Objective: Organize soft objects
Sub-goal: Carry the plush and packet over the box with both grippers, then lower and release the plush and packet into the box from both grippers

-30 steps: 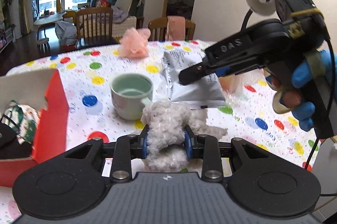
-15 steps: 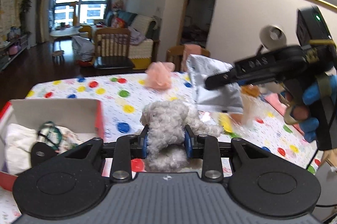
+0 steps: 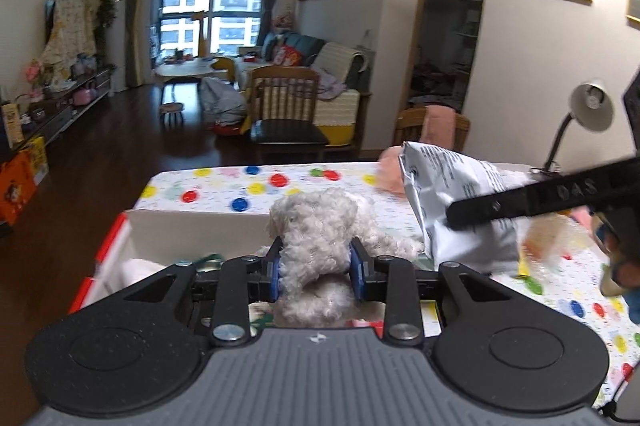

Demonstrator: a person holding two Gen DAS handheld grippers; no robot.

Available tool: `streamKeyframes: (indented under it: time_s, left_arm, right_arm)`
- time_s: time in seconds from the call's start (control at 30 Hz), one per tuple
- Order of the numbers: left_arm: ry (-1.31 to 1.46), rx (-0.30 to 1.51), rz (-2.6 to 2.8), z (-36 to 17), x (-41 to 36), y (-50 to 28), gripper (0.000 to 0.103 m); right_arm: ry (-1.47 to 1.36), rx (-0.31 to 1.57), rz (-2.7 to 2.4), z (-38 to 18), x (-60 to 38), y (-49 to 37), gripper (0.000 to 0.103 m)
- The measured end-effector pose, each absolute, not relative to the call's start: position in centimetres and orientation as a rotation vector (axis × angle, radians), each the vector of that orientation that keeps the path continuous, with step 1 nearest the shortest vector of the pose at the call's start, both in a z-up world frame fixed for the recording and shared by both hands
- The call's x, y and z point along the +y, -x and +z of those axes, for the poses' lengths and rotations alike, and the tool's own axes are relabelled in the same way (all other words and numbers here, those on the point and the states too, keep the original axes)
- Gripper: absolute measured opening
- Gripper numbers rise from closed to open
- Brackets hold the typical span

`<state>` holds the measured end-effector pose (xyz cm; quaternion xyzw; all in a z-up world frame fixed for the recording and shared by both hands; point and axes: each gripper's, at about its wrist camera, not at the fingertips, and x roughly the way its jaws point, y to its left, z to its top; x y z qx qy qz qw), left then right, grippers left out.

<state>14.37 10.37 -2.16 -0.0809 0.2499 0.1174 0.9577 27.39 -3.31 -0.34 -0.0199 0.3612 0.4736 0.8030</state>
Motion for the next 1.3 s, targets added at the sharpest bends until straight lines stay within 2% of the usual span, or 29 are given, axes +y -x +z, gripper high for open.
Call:
streamKeyframes:
  time_s: [0.77, 1.3]
  left_arm:
    - [0.194, 0.65, 0.278, -5.8, 24.4, -18.5, 0.031]
    - [0.166, 0.837, 0.241, -11.4, 26.3, -24.5, 0.031]
  right_arm:
    - [0.266, 0.864, 1.031, -5.8, 9.9, -22.7, 0.028]
    - [0.398, 0.93, 0.981, -10.8, 13.4, -22.9, 0.029]
